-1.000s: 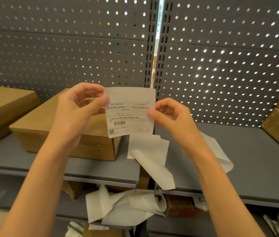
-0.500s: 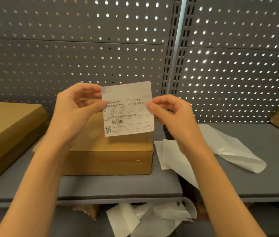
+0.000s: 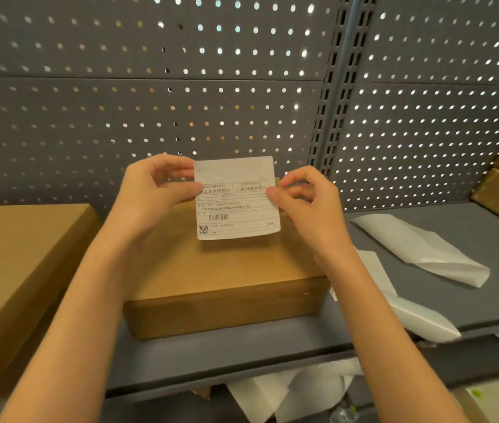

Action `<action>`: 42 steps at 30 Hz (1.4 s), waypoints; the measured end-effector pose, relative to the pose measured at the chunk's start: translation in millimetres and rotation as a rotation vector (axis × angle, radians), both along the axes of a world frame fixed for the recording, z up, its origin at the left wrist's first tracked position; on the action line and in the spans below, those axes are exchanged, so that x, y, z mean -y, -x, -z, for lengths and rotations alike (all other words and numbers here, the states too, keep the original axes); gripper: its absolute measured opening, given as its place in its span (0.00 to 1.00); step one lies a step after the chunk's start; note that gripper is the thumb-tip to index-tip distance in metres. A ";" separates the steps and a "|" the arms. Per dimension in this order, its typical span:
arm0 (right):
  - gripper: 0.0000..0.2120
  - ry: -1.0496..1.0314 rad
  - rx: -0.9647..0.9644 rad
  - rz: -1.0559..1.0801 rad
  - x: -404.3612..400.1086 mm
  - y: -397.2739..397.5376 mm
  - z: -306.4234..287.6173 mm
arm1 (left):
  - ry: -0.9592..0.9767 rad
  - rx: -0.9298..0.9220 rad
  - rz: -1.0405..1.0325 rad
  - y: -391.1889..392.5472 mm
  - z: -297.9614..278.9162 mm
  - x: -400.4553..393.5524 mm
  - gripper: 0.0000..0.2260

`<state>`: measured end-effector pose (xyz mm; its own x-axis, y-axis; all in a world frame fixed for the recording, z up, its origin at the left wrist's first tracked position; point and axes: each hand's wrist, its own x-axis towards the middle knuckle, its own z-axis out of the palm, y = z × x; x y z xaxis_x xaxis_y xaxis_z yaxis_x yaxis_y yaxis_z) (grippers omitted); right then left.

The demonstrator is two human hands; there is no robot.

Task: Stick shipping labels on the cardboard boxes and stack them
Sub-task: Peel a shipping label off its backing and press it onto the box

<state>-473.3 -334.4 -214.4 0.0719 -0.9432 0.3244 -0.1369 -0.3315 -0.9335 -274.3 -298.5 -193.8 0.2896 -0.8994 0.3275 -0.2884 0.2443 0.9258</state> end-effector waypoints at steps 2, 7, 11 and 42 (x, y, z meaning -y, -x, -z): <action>0.07 -0.014 -0.047 -0.003 4.3 -2.6 0.3 | -0.037 -0.017 -0.009 -3.2 2.8 2.2 0.12; 0.04 -0.091 -0.103 -0.003 9.2 -6.8 4.3 | -0.113 -0.041 -0.016 -8.0 5.9 7.6 0.12; 0.05 -0.123 -0.140 0.001 13.2 -8.3 7.1 | -0.154 -0.061 -0.038 -10.1 8.0 9.7 0.11; 0.05 -0.181 -0.235 -0.027 22.6 -15.4 17.4 | -0.277 -0.106 -0.193 -17.6 30.5 21.4 0.18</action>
<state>-458.0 -356.9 -231.8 0.1514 -0.9809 0.1224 -0.3499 -0.1690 -0.9214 -256.7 -319.9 -224.3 0.4820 -0.8754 0.0381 -0.2036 -0.0696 0.9766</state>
